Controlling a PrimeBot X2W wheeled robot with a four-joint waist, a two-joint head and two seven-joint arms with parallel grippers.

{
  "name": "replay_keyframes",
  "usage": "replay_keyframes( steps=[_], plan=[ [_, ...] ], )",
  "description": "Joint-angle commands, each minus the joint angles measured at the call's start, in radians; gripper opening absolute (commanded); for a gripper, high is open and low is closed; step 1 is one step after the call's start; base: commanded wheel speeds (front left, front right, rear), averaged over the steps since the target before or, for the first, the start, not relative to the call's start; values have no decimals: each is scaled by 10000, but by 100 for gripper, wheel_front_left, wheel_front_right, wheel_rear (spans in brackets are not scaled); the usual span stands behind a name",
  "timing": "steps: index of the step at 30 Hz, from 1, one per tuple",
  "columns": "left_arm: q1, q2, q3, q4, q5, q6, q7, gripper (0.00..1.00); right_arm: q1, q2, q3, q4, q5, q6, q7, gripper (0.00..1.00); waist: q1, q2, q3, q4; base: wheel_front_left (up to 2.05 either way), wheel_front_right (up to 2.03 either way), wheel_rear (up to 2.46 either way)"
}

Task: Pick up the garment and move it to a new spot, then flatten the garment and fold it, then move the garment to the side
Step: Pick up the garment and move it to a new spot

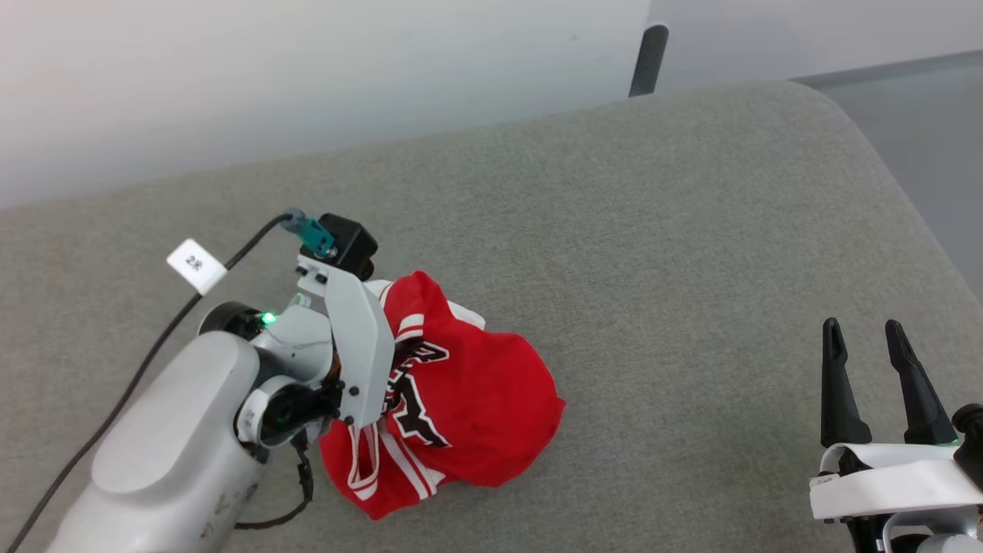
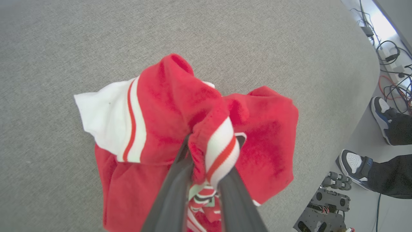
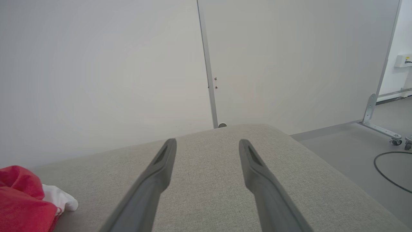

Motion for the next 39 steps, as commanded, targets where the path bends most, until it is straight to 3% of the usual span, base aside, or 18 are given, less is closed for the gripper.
replay_keyframes(
  steps=[1, 7, 12, 25, 39],
  plan=[
    [-121, -36, -9, 55, -58, -106, -52, 100, -61, 20, -3, 22, -43, 4, -41, 100, 0, 0, -172, 169, 0, 0, 0],
    [-343, -19, 28, -69, -196, -321, -184, 100, 249, 20, -17, -70, -266, 4, 138, 100, 0, 0, -682, 678, 0, 0, 0],
    [-40, 171, 199, -588, -104, -431, -891, 100, 493, 21, 2, -196, -363, 4, 302, 100, 0, 0, -1192, 1158, 0, 0, 0],
    [2125, 1045, 1533, -1733, 1112, -125, -5474, 100, 993, 17, 17, -534, -595, 4, 457, 100, 0, 0, -1886, 2481, 0, 0, 0],
    [4727, 1130, 2572, -1606, 1617, 537, -9064, 100, 1493, 14, -435, -314, -865, 4, 212, 100, 0, 0, -2287, 3602, 0, 0, 0]
  ],
)
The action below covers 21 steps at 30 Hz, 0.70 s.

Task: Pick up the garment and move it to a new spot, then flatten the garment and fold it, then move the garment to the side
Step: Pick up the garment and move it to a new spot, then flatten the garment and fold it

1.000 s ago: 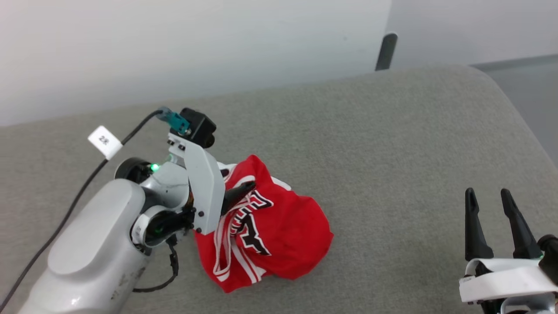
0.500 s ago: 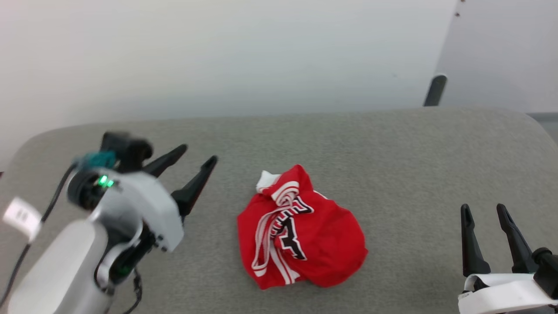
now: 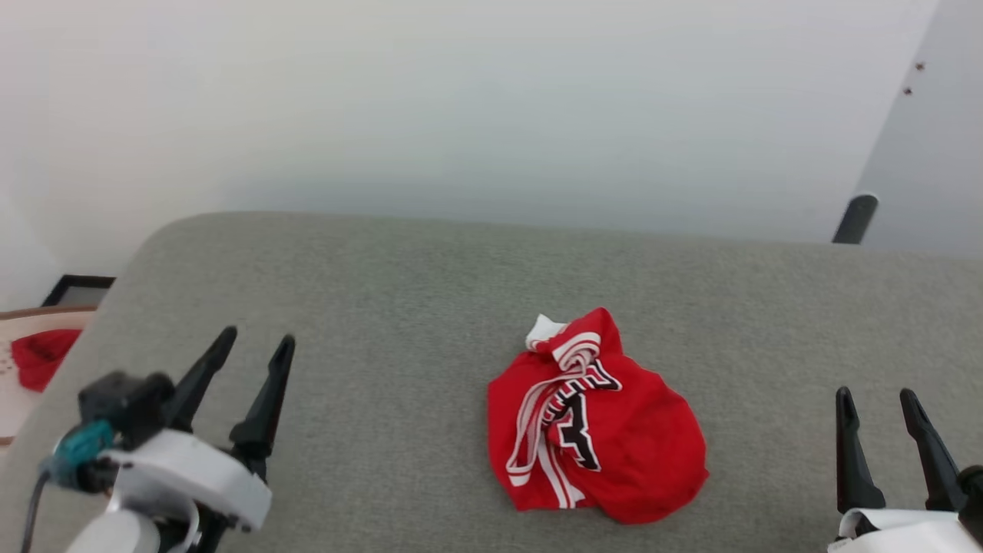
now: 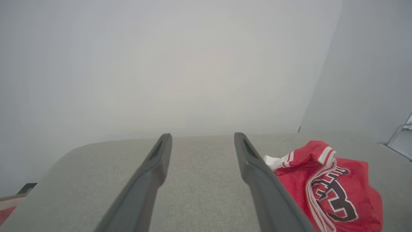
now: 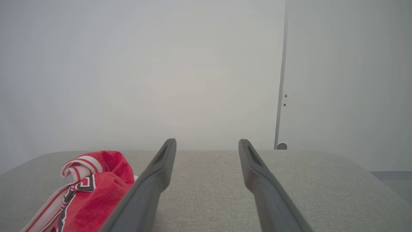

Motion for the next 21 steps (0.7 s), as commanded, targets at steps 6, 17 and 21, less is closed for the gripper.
replay_keyframes(
  steps=[6, 17, 21],
  plan=[
    [899, -25, 403, 18, -86, 261, -747, 100, 256, 17, -100, 128, -93, 4, -120, 100, 0, 0, -267, 409, 0, 0, 0],
    [2222, -117, 1287, -357, -172, 589, -1224, 100, 412, 17, -127, 131, -23, 4, -66, 100, 0, 0, -310, 625, 0, 0, 0],
    [2388, -151, 1384, -481, -104, 610, -1267, 100, 438, 17, -121, 110, -7, 4, -21, 100, 0, 0, -293, 724, 0, 0, 0]
  ],
)
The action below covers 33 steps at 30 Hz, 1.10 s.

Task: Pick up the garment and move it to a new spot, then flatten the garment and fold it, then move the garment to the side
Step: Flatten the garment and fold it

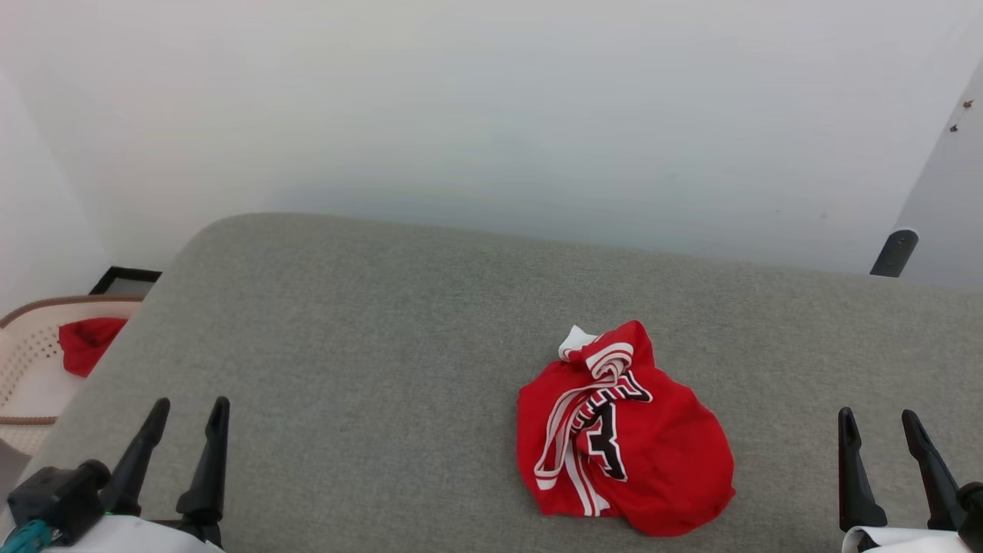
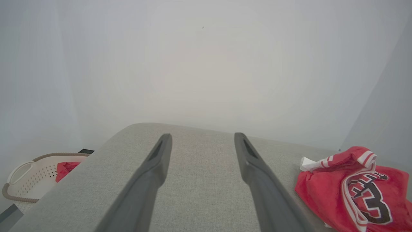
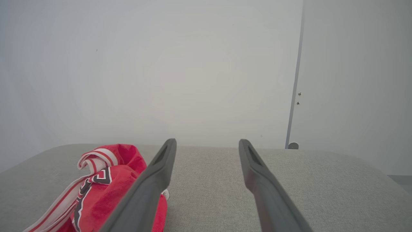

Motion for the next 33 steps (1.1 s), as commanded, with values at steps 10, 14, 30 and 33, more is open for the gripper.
replay_keyframes(
  steps=[10, 14, 30, 33],
  plan=[
    [-110, -268, -83, -190, 210, 4, -55, 100, -264, -181, -32, -151, 155, 4, 572, 100, 0, 0, 321, 485, 0, 0, 0],
    [-196, -510, -241, -252, 305, 19, -66, 100, -550, -412, -186, -165, 362, 4, 1400, 100, 0, 0, 552, 899, 0, 0, 0],
    [-1117, -1722, -1134, -96, 924, -548, -90, 100, -2493, -1848, -411, 443, 1510, 4, 6813, 100, 0, 0, 2118, 2877, 0, 0, 0],
    [-1300, -1977, -1197, -67, 1077, -630, -91, 100, -2807, -2045, -316, 660, 1676, 4, 7501, 100, 0, 0, 2404, 3149, 0, 0, 0]
  ],
)
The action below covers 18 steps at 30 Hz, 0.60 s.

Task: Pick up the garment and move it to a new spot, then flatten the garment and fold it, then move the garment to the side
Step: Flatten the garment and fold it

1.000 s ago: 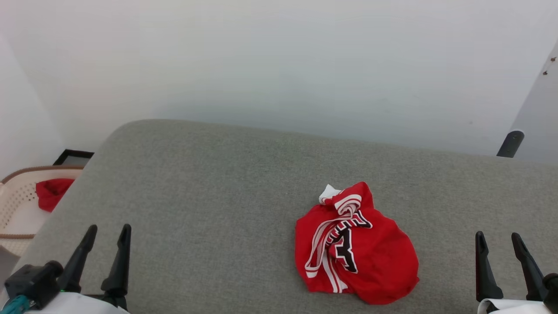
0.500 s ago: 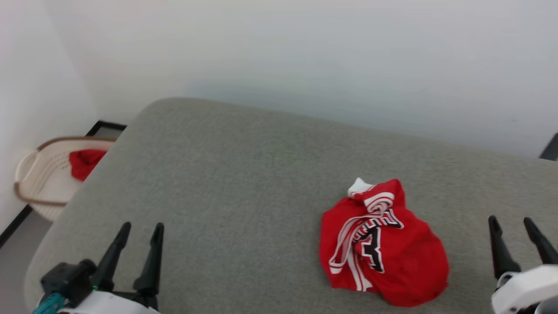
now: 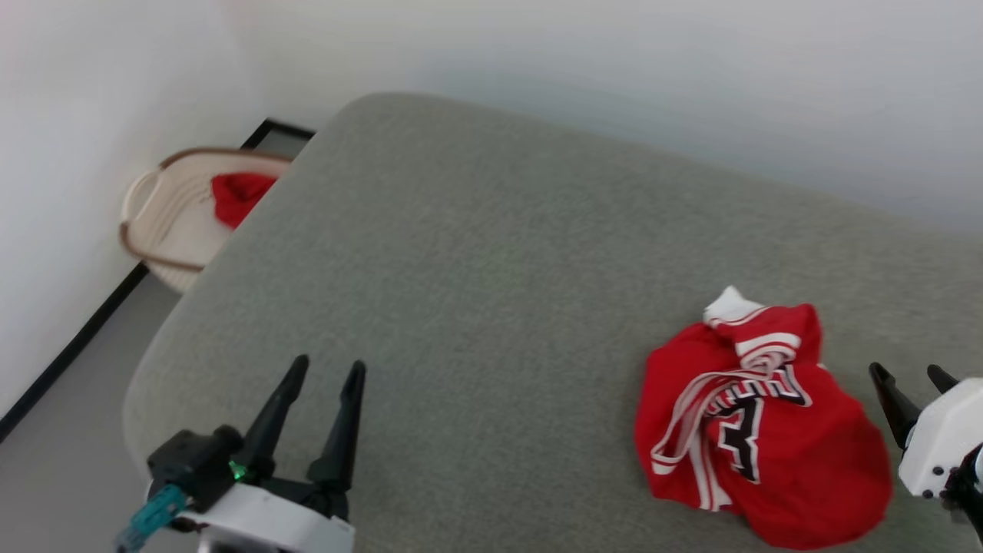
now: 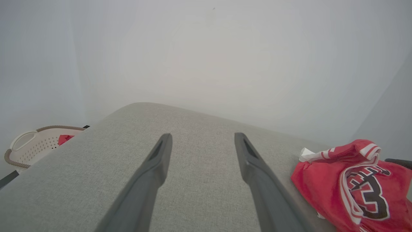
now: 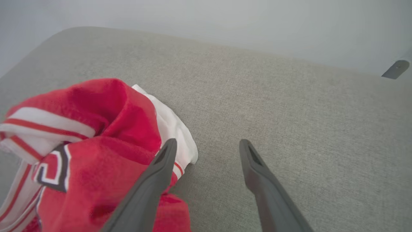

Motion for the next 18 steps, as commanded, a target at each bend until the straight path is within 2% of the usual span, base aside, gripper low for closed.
replay_keyframes(
  steps=[1, 7, 18],
  plan=[
    [-154, -136, -16, 40, 130, -54, -38, 100, -190, -106, 15, 91, 48, 4, 247, 100, 0, 0, 650, 646, 0, 0, 0],
    [-382, -666, 30, 211, 428, -294, -21, 100, -533, -308, 19, 469, -26, 4, 1538, 100, 0, 0, 1057, 1033, 0, 0, 0],
    [-513, -1346, 325, 549, 784, -712, -21, 100, -1058, -113, -108, 1381, -439, 4, 3030, 100, 0, 0, 1364, 1249, 0, 0, 0]
  ],
)
